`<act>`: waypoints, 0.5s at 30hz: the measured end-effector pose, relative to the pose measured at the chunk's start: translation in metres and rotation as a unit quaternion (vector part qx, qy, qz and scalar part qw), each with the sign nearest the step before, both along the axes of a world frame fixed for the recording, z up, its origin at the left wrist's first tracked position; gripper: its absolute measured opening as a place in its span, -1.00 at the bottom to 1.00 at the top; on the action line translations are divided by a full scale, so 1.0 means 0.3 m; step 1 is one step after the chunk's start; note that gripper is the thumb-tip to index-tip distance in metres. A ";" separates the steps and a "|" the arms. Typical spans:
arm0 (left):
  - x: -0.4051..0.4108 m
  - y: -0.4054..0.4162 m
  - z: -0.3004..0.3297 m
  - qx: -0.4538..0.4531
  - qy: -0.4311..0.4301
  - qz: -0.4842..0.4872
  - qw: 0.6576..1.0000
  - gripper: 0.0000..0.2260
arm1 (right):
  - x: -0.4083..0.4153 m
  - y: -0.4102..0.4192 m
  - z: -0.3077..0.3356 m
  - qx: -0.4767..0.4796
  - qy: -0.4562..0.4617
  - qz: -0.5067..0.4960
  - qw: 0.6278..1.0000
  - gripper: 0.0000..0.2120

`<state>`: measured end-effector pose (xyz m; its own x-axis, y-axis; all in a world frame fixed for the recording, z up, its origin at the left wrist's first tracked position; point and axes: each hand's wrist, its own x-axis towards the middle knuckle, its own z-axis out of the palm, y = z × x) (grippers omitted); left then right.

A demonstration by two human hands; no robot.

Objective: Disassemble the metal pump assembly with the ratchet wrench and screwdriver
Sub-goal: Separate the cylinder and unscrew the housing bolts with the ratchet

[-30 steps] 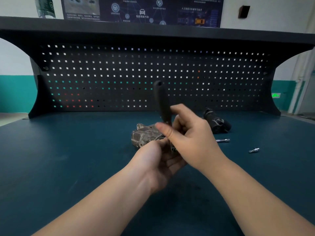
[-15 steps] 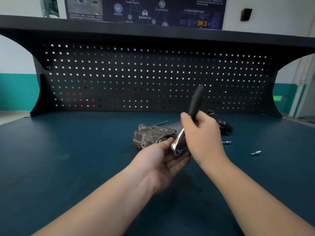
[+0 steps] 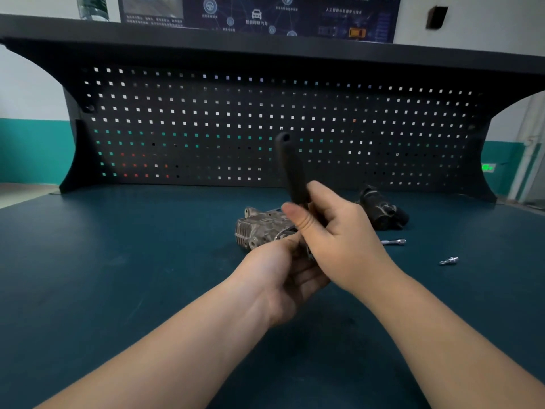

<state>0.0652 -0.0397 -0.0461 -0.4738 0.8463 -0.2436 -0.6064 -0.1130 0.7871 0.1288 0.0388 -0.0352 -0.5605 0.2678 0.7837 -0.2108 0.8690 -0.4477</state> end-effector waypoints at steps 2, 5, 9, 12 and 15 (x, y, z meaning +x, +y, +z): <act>-0.001 -0.004 -0.002 0.000 -0.003 -0.003 1.000 -0.79 | -0.003 -0.001 -0.004 -0.022 0.007 -0.002 1.000 -0.79; -0.004 -0.003 0.001 -0.001 -0.014 0.000 1.000 -0.79 | -0.017 0.005 0.001 -0.116 0.045 -0.071 0.990 -0.70; 0.002 0.004 -0.006 -0.016 -0.010 0.002 1.000 -0.80 | -0.007 0.067 0.024 -0.455 -0.033 -0.075 0.887 -0.71; 0.004 0.007 -0.012 -0.025 -0.004 0.007 1.000 -0.81 | 0.011 0.079 0.032 -0.543 -0.070 -0.038 0.836 -0.81; 0.010 0.008 -0.007 -0.021 -0.004 0.013 1.000 -0.79 | 0.011 0.038 0.028 -0.304 0.009 -0.063 0.951 -0.76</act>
<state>0.0680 -0.0371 -0.0481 -0.4939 0.8226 -0.2818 -0.6101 -0.0970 0.7864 0.1321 0.0502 -0.0268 -0.4819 0.7377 0.4729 -0.1358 0.4703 -0.8720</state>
